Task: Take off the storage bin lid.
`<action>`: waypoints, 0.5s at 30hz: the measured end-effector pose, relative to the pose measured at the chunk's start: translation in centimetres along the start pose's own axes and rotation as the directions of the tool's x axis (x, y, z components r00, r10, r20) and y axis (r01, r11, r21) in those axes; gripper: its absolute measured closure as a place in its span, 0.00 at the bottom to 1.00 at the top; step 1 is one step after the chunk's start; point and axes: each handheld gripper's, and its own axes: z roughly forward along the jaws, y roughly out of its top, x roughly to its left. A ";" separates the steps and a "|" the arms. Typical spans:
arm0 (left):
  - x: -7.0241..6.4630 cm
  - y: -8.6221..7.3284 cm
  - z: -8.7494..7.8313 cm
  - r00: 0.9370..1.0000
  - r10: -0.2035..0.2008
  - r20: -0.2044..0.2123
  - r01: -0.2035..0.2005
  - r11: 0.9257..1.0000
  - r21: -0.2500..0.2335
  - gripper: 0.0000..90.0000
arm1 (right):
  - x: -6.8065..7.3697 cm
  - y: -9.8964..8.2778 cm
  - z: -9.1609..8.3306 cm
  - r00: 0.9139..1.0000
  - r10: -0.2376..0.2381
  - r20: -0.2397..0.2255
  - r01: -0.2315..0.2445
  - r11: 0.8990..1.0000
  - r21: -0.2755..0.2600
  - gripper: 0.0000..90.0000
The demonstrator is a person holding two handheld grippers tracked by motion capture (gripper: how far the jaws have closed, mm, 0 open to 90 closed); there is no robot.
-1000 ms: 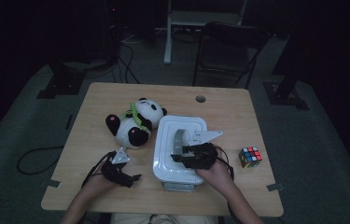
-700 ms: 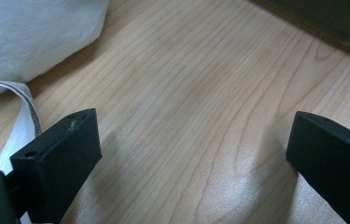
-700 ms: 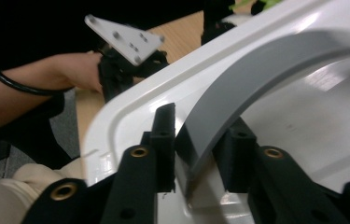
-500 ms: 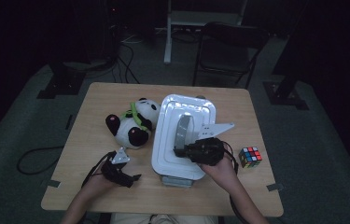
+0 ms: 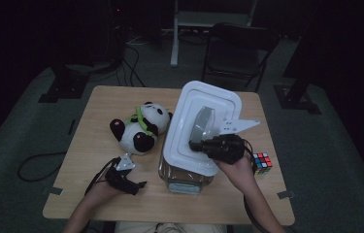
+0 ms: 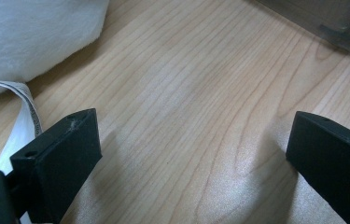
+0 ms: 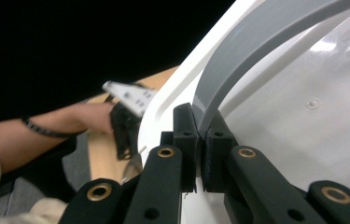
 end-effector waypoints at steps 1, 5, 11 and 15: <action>0.0 0.0 0.0 1.000 0.000 0.000 0.000 1.000 0.000 0.04 | -0.4 0.2 -0.2 1.000 0.003 0.015 -0.003 1.000 -0.004 0.96; 0.0 0.0 0.0 1.000 0.002 -0.001 -0.002 1.000 0.000 0.04 | -2.3 0.8 -1.0 0.997 0.023 0.074 -0.021 0.999 -0.028 0.96; 0.0 0.0 0.0 1.000 0.002 -0.001 -0.002 1.000 -0.001 0.04 | -5.3 1.6 -2.1 0.987 0.059 0.150 -0.049 0.996 -0.068 0.96; 0.0 0.0 0.0 1.000 0.002 -0.001 -0.002 1.000 -0.001 0.04 | -7.5 1.8 -2.8 0.975 0.085 0.206 -0.069 0.994 -0.086 0.96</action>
